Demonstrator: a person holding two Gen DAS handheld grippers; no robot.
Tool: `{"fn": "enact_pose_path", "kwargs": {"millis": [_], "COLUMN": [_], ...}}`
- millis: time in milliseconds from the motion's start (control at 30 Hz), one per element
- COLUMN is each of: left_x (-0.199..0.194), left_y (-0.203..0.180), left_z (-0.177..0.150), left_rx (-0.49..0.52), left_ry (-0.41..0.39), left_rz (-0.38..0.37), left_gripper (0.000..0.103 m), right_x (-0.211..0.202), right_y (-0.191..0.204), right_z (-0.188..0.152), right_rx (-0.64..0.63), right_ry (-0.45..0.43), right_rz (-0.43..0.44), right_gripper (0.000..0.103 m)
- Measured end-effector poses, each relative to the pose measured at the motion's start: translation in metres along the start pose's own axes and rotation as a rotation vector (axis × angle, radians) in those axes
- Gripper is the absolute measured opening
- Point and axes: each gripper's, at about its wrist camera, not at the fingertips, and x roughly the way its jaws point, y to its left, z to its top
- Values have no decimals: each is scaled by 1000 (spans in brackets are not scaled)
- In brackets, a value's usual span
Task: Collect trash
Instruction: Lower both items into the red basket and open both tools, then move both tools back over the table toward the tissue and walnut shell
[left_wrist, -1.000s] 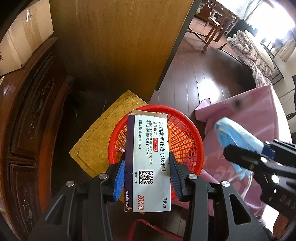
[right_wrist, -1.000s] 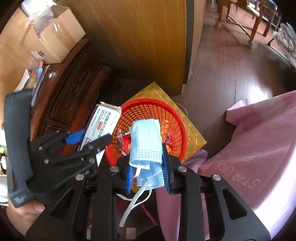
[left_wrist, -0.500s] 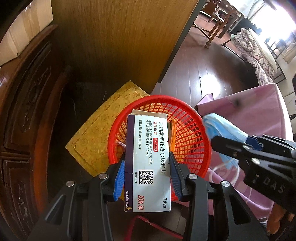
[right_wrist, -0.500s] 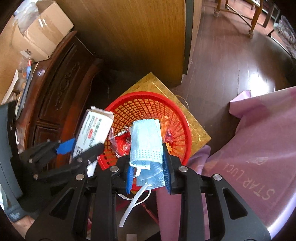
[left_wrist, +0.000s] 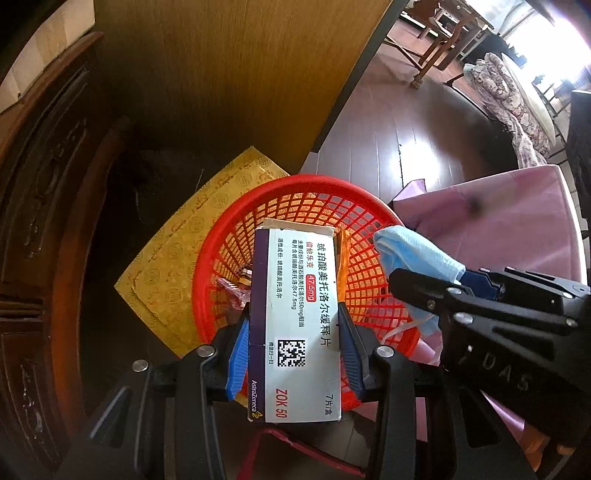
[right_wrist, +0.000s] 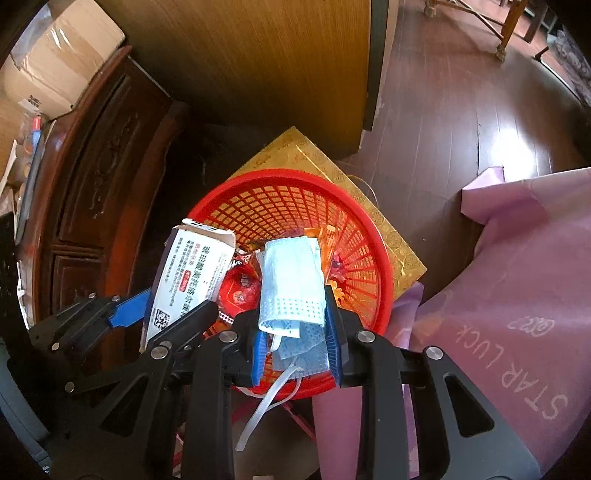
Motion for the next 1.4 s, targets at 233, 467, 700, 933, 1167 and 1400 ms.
{"fn": "enact_pose_path", "kwargs": {"millis": [233, 467, 700, 933, 1167, 1400], "left_x": [7, 2, -2, -9, -26, -49], "left_y": [-1, 3, 0, -3, -11, -24], "left_z": [1, 1, 2, 1, 0, -5], "left_rx": [-10, -25, -22, -11, 9, 30], "left_ry": [13, 5, -2, -11, -28, -59], "left_rz": [2, 1, 5, 6, 16, 35], "left_gripper": [43, 43, 43, 43, 53, 65], "right_x": [-3, -8, -12, -24, -42, -74], "right_y": [-3, 2, 1, -4, -5, -18], "right_z": [0, 1, -2, -6, -13, -25], "right_rx": [20, -4, -3, 12, 8, 31], "right_ry": [-21, -41, -53, -76, -113, -167], "right_rz": [27, 16, 15, 9, -19, -18], "right_gripper": [31, 43, 43, 44, 55, 56]}}
